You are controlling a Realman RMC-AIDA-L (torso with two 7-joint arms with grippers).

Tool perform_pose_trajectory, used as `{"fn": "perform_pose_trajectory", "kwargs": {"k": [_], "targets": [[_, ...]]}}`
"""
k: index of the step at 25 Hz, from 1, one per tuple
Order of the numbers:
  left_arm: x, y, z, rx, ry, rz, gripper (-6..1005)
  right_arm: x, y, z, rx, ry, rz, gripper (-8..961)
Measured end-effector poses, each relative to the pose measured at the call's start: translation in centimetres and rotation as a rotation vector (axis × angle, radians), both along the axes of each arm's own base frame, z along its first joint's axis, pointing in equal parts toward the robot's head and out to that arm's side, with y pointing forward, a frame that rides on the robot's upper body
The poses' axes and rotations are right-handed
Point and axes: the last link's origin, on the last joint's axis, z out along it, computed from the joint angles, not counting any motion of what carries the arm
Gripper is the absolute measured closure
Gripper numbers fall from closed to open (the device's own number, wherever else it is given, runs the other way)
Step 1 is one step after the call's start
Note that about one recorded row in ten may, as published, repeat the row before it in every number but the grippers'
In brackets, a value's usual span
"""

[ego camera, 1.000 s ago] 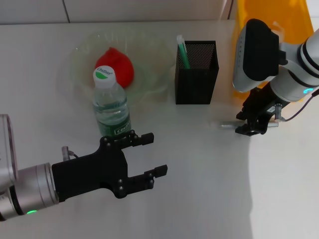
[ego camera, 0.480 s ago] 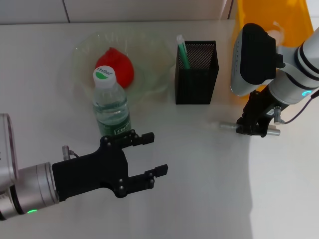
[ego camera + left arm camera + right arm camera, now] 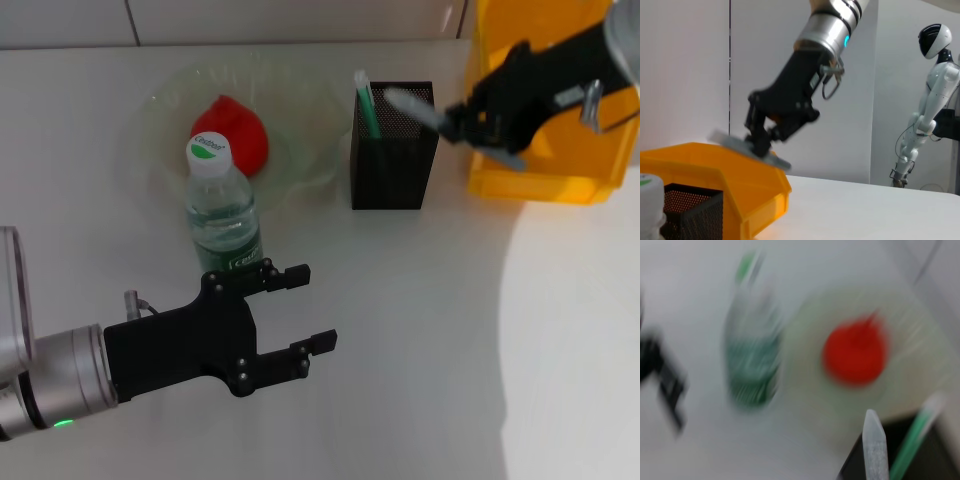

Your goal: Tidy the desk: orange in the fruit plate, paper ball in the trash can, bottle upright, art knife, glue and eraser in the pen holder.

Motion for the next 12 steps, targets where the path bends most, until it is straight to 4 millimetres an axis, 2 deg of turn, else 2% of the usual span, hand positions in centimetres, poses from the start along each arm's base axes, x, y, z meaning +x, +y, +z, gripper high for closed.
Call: {"fn": "perform_pose_trajectory", "kwargs": {"k": [2, 4, 8, 12], "targets": [[0.0, 0.0, 0.0, 0.001, 0.001, -0.001, 300, -0.9, 0.3, 2.4, 0.115, 0.152, 0.029, 820], [0.0, 0.0, 0.0, 0.002, 0.002, 0.0, 300, -0.9, 1.1, 3.8, 0.242, 0.357, 0.045, 821], [0.1, 0.2, 0.0, 0.001, 0.003, -0.007, 300, -0.1, 1.8, 3.1, 0.28, 0.488, 0.062, 823], [0.1, 0.3, 0.1, -0.001, 0.005, -0.013, 300, 1.4, 2.8, 0.9, 0.275, 0.599, 0.029, 824]]}}
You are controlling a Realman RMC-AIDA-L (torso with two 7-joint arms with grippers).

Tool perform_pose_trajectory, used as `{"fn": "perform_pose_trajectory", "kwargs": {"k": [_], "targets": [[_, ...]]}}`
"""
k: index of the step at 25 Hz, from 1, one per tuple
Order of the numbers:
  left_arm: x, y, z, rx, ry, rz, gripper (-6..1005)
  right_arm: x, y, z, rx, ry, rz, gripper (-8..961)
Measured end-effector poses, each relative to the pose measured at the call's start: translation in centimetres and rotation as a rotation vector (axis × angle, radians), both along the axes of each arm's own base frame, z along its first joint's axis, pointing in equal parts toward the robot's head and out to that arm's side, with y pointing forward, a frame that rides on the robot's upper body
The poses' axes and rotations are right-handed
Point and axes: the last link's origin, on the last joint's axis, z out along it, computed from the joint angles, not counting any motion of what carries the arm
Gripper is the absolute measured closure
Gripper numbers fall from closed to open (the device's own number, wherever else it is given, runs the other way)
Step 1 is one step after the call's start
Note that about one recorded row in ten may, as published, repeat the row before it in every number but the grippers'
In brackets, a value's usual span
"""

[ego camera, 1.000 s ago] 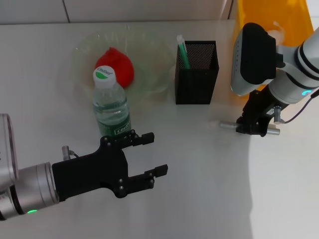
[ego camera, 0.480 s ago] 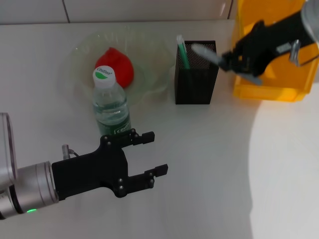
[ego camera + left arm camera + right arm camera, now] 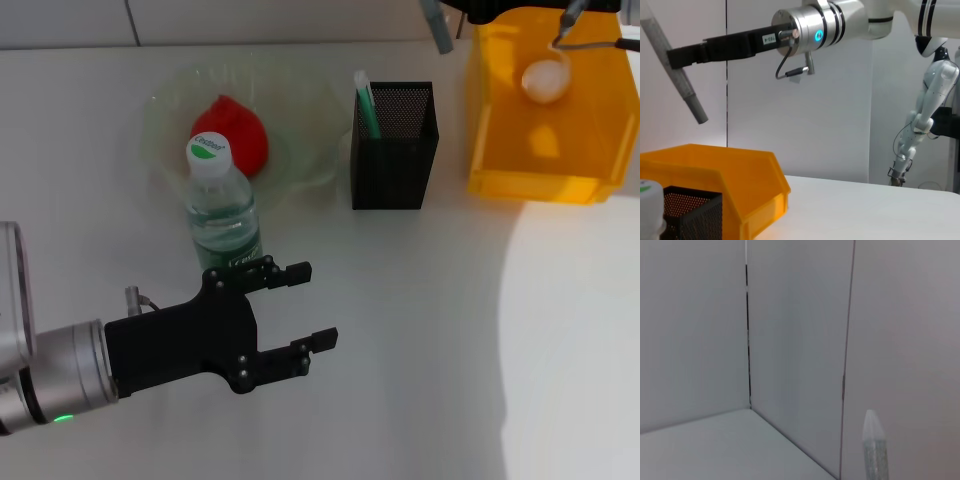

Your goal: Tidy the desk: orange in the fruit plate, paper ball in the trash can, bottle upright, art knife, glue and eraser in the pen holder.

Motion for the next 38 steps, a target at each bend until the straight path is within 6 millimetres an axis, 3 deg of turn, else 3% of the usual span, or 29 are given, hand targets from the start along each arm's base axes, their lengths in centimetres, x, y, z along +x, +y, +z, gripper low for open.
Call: {"fn": "perform_pose_trajectory", "kwargs": {"k": [3, 11, 27, 38], "targets": [[0.0, 0.0, 0.0, 0.001, 0.0, 0.0, 300, 1.7, 0.1, -2.0, -0.008, 0.135, 0.001, 825], [0.0, -0.1, -0.2, -0.005, 0.007, 0.0, 300, 4.6, -0.8, -3.7, 0.029, 0.266, -0.022, 827], [0.0, 0.1, -0.2, -0.005, 0.016, -0.01, 300, 6.6, -0.8, -6.9, 0.079, 0.201, -0.029, 748], [0.0, 0.2, 0.0, 0.001, 0.019, -0.013, 300, 7.4, -1.2, -7.6, 0.09, 0.193, -0.037, 694]]}}
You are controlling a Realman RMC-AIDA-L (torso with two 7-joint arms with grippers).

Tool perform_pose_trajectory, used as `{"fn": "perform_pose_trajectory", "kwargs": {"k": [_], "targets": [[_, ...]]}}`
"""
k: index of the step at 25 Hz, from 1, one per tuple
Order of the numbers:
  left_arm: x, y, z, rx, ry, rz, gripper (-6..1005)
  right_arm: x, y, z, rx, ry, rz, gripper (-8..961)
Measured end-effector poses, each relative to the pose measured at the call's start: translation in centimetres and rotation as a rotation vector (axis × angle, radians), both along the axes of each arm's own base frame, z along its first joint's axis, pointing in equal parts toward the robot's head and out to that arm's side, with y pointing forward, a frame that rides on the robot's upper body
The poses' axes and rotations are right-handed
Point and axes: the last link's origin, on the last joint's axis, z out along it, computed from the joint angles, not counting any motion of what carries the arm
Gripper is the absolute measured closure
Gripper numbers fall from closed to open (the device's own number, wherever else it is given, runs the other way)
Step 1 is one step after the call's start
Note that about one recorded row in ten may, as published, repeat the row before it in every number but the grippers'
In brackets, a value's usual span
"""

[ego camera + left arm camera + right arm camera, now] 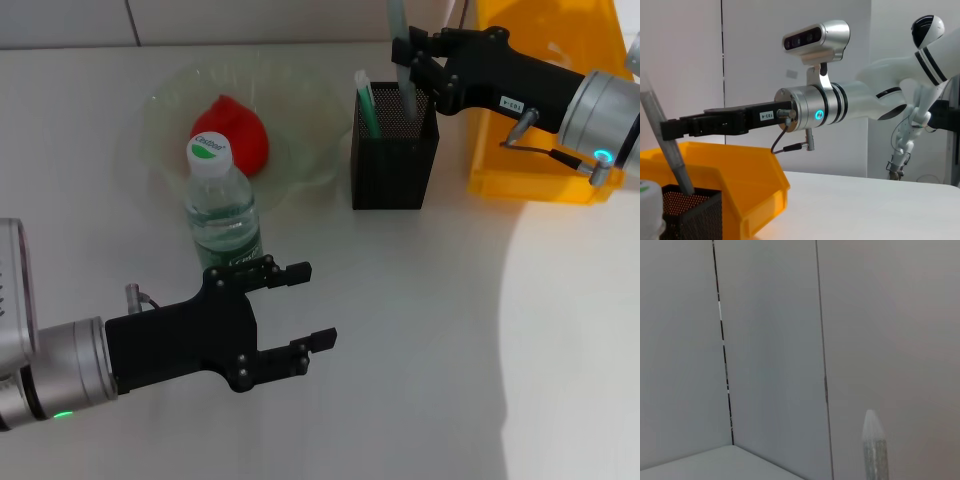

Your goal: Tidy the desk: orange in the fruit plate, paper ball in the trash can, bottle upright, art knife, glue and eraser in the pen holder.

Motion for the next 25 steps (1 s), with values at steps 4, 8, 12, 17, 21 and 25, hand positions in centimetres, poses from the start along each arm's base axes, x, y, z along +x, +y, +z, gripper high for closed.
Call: {"fn": "perform_pose_trajectory", "kwargs": {"k": [4, 8, 12, 17, 21, 25], "targets": [[-0.1, 0.1, 0.1, 0.008, 0.0, 0.004, 300, 0.6, -0.4, 0.2, 0.018, 0.023, -0.016, 675], [-0.2, 0.1, 0.1, 0.014, 0.0, 0.002, 300, 1.0, -1.0, 0.7, 0.032, 0.046, -0.007, 655], [-0.2, 0.3, 0.4, 0.037, -0.012, 0.017, 300, 1.4, -3.6, 3.0, 0.03, 0.162, 0.068, 516], [-0.3, 0.4, 0.7, 0.05, -0.025, 0.037, 300, 3.2, -8.0, 6.0, -0.022, 0.165, 0.118, 383], [-0.4, 0.5, 0.9, 0.046, -0.022, 0.038, 300, 4.5, -10.9, 6.4, -0.13, 0.076, 0.17, 300], [-0.2, 0.6, 0.7, 0.007, -0.011, 0.035, 300, 6.1, -13.7, 6.1, -0.29, -0.001, 0.19, 216]]}}
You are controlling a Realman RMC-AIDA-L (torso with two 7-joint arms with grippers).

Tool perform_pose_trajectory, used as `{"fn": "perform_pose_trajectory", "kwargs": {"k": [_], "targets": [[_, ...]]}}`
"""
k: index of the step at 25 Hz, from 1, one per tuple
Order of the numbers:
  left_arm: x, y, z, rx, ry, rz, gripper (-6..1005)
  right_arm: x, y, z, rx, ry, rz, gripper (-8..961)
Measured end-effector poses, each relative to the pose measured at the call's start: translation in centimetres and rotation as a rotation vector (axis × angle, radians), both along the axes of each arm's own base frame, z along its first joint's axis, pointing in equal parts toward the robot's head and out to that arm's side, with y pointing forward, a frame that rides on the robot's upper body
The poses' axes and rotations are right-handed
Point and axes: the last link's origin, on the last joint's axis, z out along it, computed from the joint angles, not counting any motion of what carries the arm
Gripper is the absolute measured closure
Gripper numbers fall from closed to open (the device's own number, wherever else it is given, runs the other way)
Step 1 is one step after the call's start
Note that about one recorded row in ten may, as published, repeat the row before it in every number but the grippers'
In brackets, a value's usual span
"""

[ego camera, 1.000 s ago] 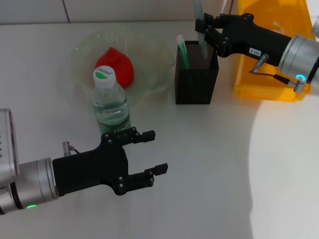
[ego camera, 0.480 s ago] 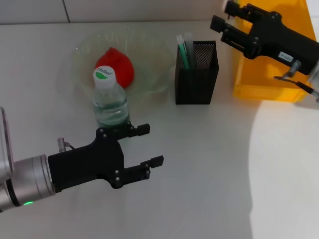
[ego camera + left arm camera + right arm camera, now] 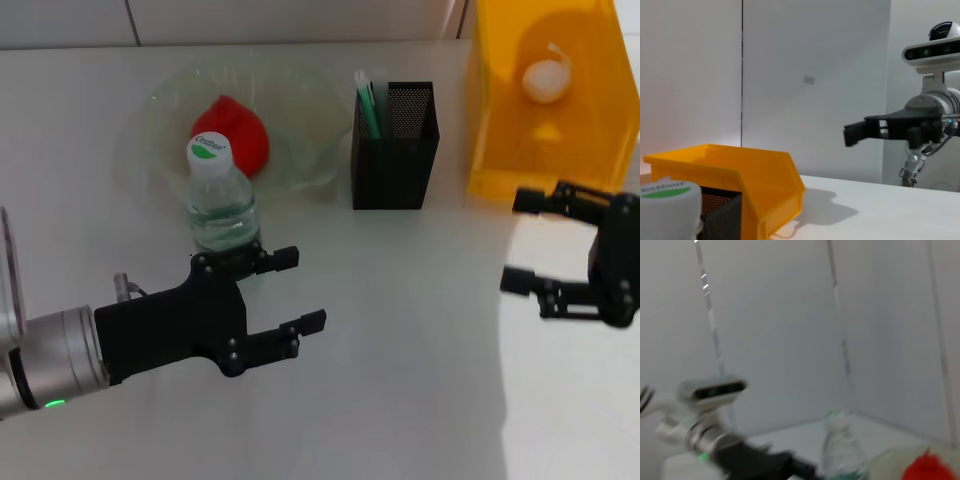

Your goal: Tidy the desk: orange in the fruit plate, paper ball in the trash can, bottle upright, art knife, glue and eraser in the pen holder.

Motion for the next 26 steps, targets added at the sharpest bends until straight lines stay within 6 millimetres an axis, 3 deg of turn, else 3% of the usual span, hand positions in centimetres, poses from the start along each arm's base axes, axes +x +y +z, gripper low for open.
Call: {"fn": "perform_pose_trajectory", "kwargs": {"k": [5, 26], "targets": [[0.5, 0.3, -0.8, -0.075, 0.03, -0.007, 300, 1.1, -1.5, -0.9, -0.11, -0.076, 0.0, 113], [1.1, 0.3, -1.1, -0.105, 0.008, 0.006, 300, 1.8, 0.0, -2.9, -0.09, -0.18, -0.059, 113]]}}
